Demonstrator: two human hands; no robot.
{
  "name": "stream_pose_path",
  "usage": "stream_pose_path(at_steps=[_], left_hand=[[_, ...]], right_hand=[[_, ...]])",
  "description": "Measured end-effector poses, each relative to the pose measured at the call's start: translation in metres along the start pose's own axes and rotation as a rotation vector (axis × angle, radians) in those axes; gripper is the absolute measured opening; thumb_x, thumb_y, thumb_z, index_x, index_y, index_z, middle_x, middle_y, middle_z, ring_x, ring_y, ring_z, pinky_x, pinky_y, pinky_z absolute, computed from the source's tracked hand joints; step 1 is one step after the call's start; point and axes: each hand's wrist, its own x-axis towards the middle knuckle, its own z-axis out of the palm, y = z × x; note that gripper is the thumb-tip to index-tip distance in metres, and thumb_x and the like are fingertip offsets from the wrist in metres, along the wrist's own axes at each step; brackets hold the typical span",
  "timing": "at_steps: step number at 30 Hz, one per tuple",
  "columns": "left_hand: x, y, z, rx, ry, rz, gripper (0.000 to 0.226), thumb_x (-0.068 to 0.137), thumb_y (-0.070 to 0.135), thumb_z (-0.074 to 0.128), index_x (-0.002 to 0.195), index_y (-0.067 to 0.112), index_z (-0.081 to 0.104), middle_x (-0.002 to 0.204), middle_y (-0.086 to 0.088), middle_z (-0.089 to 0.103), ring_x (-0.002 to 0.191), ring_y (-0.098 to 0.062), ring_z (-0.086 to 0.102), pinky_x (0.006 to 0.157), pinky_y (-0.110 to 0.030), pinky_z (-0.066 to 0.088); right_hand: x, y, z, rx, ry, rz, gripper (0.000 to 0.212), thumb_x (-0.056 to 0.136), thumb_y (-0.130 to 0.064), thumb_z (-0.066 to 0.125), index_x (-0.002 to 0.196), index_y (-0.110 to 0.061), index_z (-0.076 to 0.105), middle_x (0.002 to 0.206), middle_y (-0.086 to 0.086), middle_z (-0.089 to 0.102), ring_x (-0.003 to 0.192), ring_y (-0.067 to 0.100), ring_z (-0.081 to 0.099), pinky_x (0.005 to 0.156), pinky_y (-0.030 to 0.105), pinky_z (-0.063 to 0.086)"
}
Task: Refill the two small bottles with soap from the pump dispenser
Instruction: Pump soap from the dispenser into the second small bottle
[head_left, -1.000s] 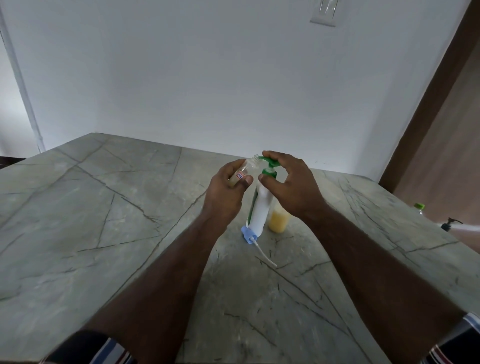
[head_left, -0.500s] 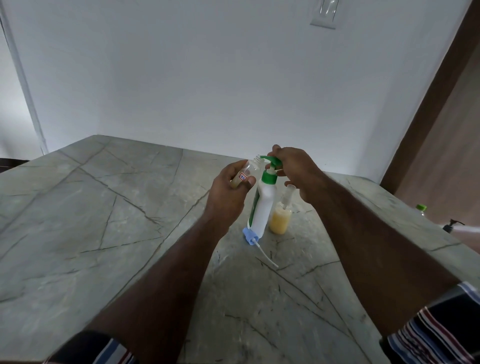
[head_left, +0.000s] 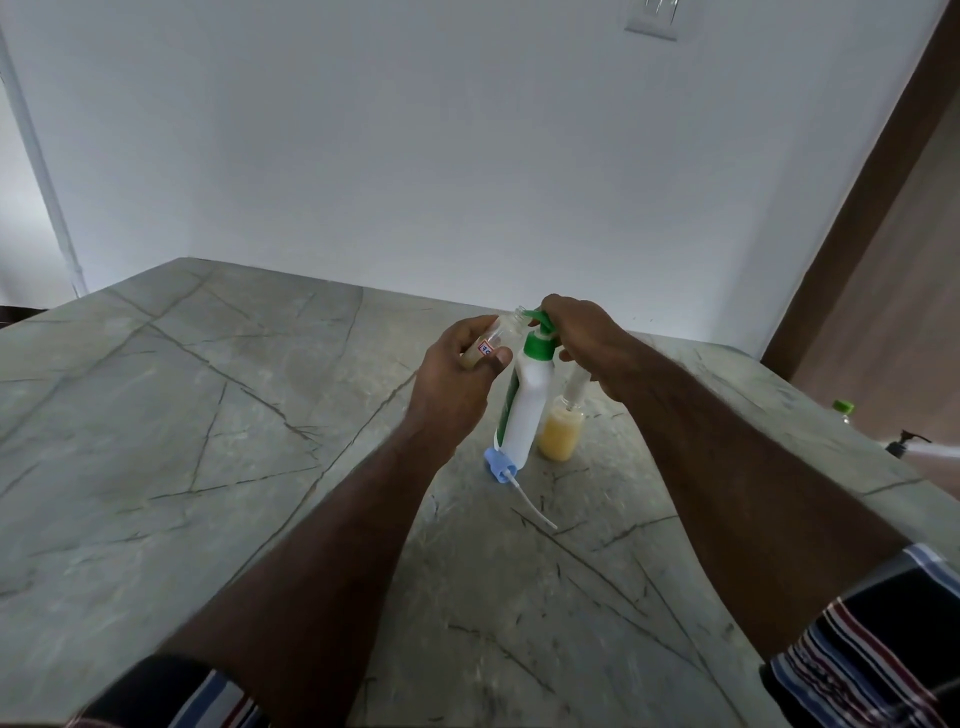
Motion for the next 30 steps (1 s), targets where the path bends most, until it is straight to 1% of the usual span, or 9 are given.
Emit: stream_pose_path(at_steps=[3, 6, 9, 12, 15, 19, 23, 28, 30], left_hand=[[-0.001, -0.001, 0.0, 0.003, -0.001, -0.015, 0.036, 0.096, 0.016, 0.063, 0.131, 0.017, 0.061, 0.117, 0.008, 0.067, 0.103, -0.006, 0.064, 0.081, -0.019, 0.053], [-0.001, 0.0, -0.001, -0.008, 0.0, -0.01, 0.035, 0.096, 0.015, 0.063, 0.131, 0.017, 0.061, 0.117, 0.007, 0.067, 0.105, -0.008, 0.064, 0.088, -0.025, 0.054], [-0.002, 0.002, -0.001, -0.017, 0.001, 0.001, 0.033, 0.096, 0.015, 0.063, 0.129, 0.017, 0.062, 0.112, 0.01, 0.068, 0.102, -0.004, 0.064, 0.091, -0.028, 0.054], [-0.001, 0.002, -0.001, -0.028, 0.001, 0.003, 0.033, 0.095, 0.014, 0.063, 0.128, 0.017, 0.062, 0.11, 0.012, 0.068, 0.099, -0.002, 0.064, 0.089, -0.025, 0.055], [0.0, 0.002, -0.001, -0.022, 0.004, 0.013, 0.033, 0.095, 0.013, 0.063, 0.128, 0.017, 0.063, 0.108, 0.014, 0.067, 0.096, 0.001, 0.064, 0.084, -0.018, 0.052], [0.0, 0.001, -0.002, -0.031, 0.001, 0.013, 0.033, 0.095, 0.012, 0.063, 0.128, 0.014, 0.063, 0.108, 0.012, 0.067, 0.098, -0.002, 0.064, 0.085, -0.019, 0.053], [-0.002, -0.001, -0.001, -0.022, -0.012, 0.012, 0.033, 0.095, 0.011, 0.062, 0.129, 0.012, 0.062, 0.111, 0.008, 0.067, 0.1, -0.005, 0.063, 0.087, -0.024, 0.054], [-0.004, 0.0, -0.002, -0.02, -0.012, 0.009, 0.032, 0.095, 0.013, 0.063, 0.127, 0.016, 0.063, 0.107, 0.015, 0.067, 0.097, 0.0, 0.064, 0.082, -0.019, 0.053], [-0.004, 0.001, -0.002, -0.023, -0.006, 0.011, 0.032, 0.095, 0.014, 0.063, 0.127, 0.016, 0.063, 0.109, 0.012, 0.067, 0.1, -0.003, 0.064, 0.086, -0.023, 0.054]], right_hand=[[0.0, 0.001, 0.001, -0.082, -0.036, -0.021, 0.031, 0.102, -0.019, 0.029, 0.106, 0.003, 0.051, 0.122, 0.031, 0.052, 0.089, 0.024, 0.038, 0.078, 0.038, 0.034], [0.005, 0.003, 0.002, -0.097, -0.027, -0.065, 0.026, 0.102, -0.018, 0.027, 0.095, -0.003, 0.046, 0.099, 0.017, 0.047, 0.086, 0.022, 0.037, 0.077, 0.035, 0.032], [0.012, 0.003, 0.0, -0.124, 0.038, -0.1, 0.02, 0.099, -0.017, 0.031, 0.086, -0.008, 0.043, 0.09, 0.012, 0.046, 0.081, 0.024, 0.039, 0.073, 0.037, 0.035], [0.012, 0.002, -0.002, -0.116, 0.043, -0.086, 0.025, 0.097, -0.009, 0.035, 0.095, 0.007, 0.054, 0.102, 0.022, 0.055, 0.089, 0.035, 0.048, 0.084, 0.045, 0.048], [0.013, -0.002, -0.004, -0.144, -0.004, -0.1, 0.036, 0.1, -0.012, 0.034, 0.122, 0.009, 0.054, 0.125, 0.029, 0.053, 0.096, 0.032, 0.046, 0.1, 0.05, 0.04], [0.02, 0.0, 0.0, -0.206, -0.036, -0.128, 0.036, 0.099, -0.01, 0.034, 0.125, 0.008, 0.053, 0.129, 0.028, 0.052, 0.12, 0.043, 0.047, 0.104, 0.052, 0.039], [0.017, 0.008, 0.006, -0.168, 0.031, -0.135, 0.035, 0.101, -0.014, 0.035, 0.117, 0.008, 0.056, 0.121, 0.024, 0.056, 0.11, 0.036, 0.052, 0.1, 0.049, 0.044], [0.012, 0.007, 0.005, -0.152, 0.061, -0.131, 0.037, 0.1, -0.021, 0.034, 0.115, 0.005, 0.057, 0.116, 0.022, 0.057, 0.09, 0.026, 0.053, 0.092, 0.047, 0.047], [0.014, 0.004, 0.001, -0.171, 0.068, -0.149, 0.037, 0.098, -0.021, 0.035, 0.116, 0.003, 0.057, 0.119, 0.021, 0.058, 0.092, 0.026, 0.053, 0.09, 0.046, 0.047]])
